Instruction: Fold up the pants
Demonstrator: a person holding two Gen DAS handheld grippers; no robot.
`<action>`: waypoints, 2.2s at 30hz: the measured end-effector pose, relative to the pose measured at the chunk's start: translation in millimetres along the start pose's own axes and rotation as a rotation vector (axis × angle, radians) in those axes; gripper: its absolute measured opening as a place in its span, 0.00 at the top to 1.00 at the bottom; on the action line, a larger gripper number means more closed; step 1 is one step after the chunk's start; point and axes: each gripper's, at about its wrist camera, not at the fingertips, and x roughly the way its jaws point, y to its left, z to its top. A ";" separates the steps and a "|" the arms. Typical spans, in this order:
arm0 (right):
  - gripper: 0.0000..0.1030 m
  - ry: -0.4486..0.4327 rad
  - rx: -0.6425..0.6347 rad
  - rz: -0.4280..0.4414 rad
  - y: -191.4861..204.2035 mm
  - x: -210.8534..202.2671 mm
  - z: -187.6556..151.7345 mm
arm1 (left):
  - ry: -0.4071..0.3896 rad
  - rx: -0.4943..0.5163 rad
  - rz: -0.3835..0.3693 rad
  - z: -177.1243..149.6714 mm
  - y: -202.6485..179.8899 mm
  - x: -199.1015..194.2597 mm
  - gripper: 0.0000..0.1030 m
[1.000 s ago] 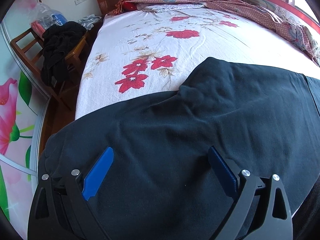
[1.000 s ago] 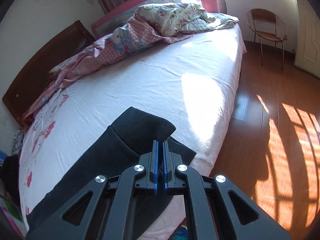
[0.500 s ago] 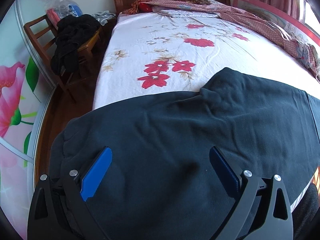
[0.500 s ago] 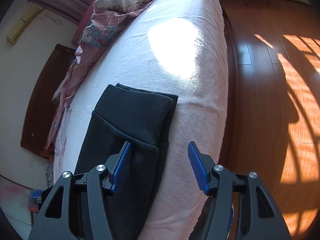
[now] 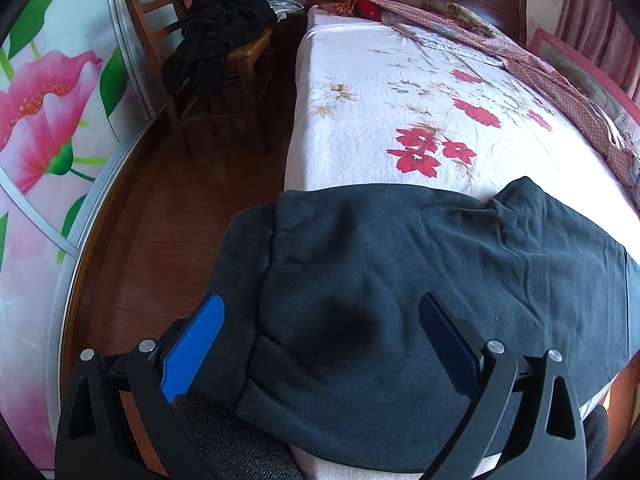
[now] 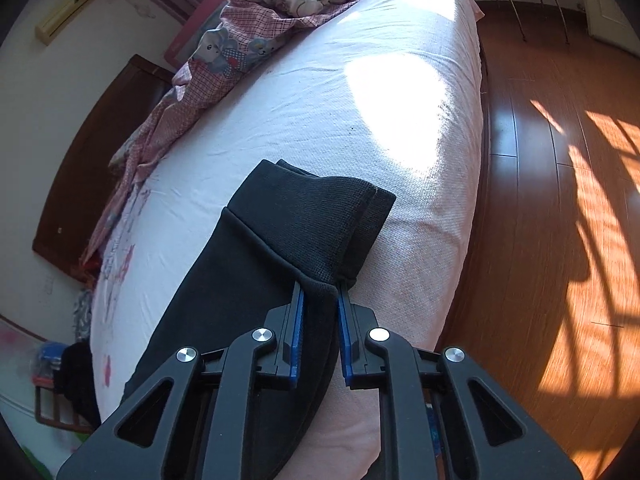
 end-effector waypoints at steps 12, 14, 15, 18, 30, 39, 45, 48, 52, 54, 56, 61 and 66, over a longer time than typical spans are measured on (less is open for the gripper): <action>0.90 -0.120 -0.641 0.071 185.1 -73.1 -49.2 | -0.053 -0.022 -0.044 4.9 -7.0 -18.8 0.05; 0.90 -0.136 -0.799 0.112 224.9 -87.3 -88.7 | -0.058 -0.030 -0.048 4.3 -5.2 -20.9 0.05; 0.90 -0.138 -0.878 0.136 241.2 -93.4 -111.4 | -0.057 -0.035 -0.047 4.0 -3.0 -21.1 0.05; 0.90 -0.135 -1.098 0.187 275.8 -104.1 -188.5 | -0.055 -0.057 -0.047 1.3 6.8 -21.7 0.05; 0.90 -0.121 -1.784 0.023 263.5 -51.9 -395.2 | -0.044 -0.174 -0.026 -8.0 53.3 -16.7 0.05; 0.79 -0.180 -2.055 -0.021 243.5 -58.4 -444.9 | -0.008 -0.203 -0.040 -15.1 56.6 -5.1 0.05; 0.45 0.008 -1.693 0.259 261.7 -115.4 -378.3 | -0.004 -0.212 -0.035 -13.0 61.2 -5.7 0.05; 0.45 -0.012 -1.368 0.126 269.2 -95.1 -296.9 | 0.001 -0.230 -0.040 -12.1 63.7 -4.0 0.05; 0.45 -0.015 -1.280 -0.023 265.7 -44.2 -257.3 | 0.000 -0.229 -0.052 -13.0 59.5 -3.9 0.05; 0.46 0.044 -1.458 -0.100 255.4 -11.4 -294.2 | 0.006 -0.226 -0.065 -14.0 57.5 -4.2 0.05; 0.46 -0.021 -1.497 -0.086 252.4 -23.4 -298.4 | 0.005 -0.231 -0.079 -15.3 59.4 -6.8 0.05; 0.45 -0.067 -1.278 0.035 274.9 -63.2 -267.0 | 0.001 -0.207 -0.075 -20.2 72.3 -3.3 0.04; 0.31 0.171 -1.172 0.081 297.6 0.4 -286.8 | 0.002 -0.152 -0.155 -21.7 81.3 6.0 0.04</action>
